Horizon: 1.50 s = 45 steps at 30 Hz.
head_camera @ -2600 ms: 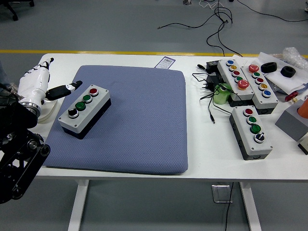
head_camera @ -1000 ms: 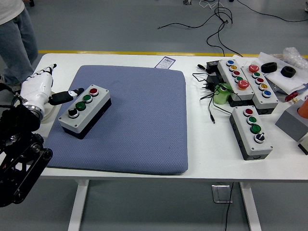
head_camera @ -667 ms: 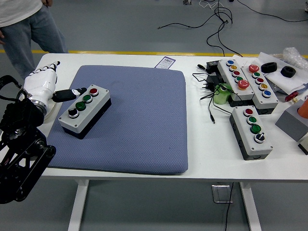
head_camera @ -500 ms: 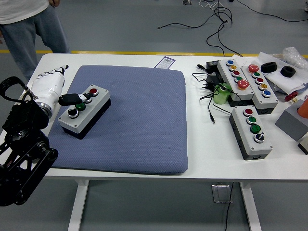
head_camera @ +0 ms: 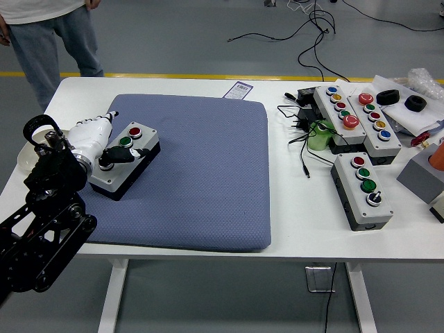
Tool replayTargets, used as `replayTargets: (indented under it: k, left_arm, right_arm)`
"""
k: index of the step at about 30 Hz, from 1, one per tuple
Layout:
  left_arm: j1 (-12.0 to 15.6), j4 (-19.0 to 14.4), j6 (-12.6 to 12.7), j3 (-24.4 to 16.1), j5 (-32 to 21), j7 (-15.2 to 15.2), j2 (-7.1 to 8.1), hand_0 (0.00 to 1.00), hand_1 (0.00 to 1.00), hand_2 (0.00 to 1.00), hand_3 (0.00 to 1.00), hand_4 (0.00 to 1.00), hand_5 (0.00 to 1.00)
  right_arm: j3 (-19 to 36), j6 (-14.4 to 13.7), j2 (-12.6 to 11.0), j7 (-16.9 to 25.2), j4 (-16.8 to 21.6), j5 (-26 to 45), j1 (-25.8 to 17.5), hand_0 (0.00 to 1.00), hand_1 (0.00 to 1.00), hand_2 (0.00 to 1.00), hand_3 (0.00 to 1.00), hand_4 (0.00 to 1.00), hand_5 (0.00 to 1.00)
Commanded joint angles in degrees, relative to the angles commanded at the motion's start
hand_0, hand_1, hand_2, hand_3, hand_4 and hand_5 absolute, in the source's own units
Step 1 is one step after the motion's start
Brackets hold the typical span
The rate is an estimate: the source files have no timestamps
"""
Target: Pick up the button,place it on the desk,press the button,press the button
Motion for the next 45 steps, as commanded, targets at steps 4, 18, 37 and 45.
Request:
replayTargets:
  k: [4,18,37,45]
  left_arm:
    - [-0.2,1.5,0.4,0.9,0.7,0.0,-0.76,0.962,0.998,0.998,0.998,0.998,0.631]
    - [-1.1,6.6,2.2,0.6,5.2,0.0,-3.33,0.801,0.979,0.998,0.998,0.981,0.501]
    - [-3.1,12.5,0.2,-0.5,5.7,0.0,-5.87,0.645,0.846,0.998,0.998,0.936,0.377]
    - [-3.7,15.2,0.4,-0.6,5.7,0.0,-6.57,0.503,0.706,0.954,0.998,0.929,0.371]
  right_arm:
    - [-0.2,0.0,0.0,0.0,0.0,0.2,0.1,0.532,0.657,0.704,0.62,0.314,0.137]
    - [-0.3,0.0,0.0,0.1,0.0,0.3,0.1,0.53,0.656,0.703,0.619,0.312,0.138]
    - [-0.7,0.0,0.0,0.1,0.0,0.7,-0.1,0.528,0.655,0.702,0.619,0.312,0.139]
    - [-1.1,0.0,0.0,0.1,0.0,1.0,-0.3,0.527,0.655,0.702,0.62,0.312,0.139]
